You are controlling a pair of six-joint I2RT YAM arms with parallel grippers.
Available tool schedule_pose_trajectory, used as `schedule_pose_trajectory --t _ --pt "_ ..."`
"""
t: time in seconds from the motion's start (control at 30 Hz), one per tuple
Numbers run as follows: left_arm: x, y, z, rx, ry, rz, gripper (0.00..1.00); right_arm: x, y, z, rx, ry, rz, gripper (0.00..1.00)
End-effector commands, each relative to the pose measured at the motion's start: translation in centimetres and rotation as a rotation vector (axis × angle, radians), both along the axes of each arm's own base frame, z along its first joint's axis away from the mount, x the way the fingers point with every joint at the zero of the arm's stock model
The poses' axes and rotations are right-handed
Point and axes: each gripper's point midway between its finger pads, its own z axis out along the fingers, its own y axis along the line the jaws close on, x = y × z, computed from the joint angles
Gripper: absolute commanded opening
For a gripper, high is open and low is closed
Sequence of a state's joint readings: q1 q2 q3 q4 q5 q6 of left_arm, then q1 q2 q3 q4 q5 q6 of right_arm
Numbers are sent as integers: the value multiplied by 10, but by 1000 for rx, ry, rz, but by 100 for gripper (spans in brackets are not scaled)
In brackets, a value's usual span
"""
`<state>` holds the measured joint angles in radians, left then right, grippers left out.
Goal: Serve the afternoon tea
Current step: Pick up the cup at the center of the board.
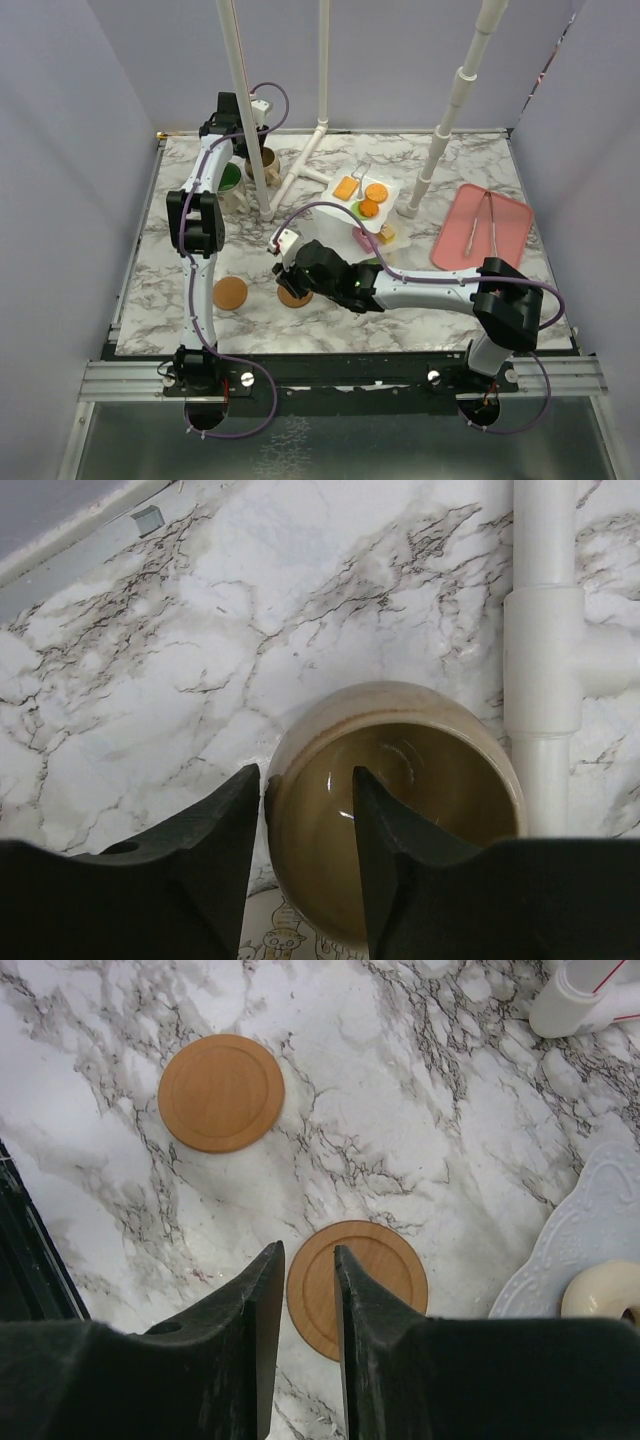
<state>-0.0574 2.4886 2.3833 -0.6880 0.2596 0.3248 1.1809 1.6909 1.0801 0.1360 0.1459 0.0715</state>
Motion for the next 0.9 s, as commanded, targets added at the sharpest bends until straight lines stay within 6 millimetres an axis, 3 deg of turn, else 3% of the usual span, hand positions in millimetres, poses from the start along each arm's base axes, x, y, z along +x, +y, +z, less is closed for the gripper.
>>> schedule_pose_trajectory --t 0.0,0.13,0.3,0.6,0.87 --pt "10 -2 3 34 -30 29 41 1 2 8 -2 -17 -25 30" --pt "14 -2 -6 63 -31 51 31 1 0 13 3 -24 -34 29" --pt "20 4 -8 82 -50 92 1 0 -1 15 1 -32 -41 28" --pt "23 9 31 76 -133 139 0 -4 1 20 10 -47 -38 27" --pt "19 43 98 91 -243 201 0 -10 -1 29 31 -70 -41 26"
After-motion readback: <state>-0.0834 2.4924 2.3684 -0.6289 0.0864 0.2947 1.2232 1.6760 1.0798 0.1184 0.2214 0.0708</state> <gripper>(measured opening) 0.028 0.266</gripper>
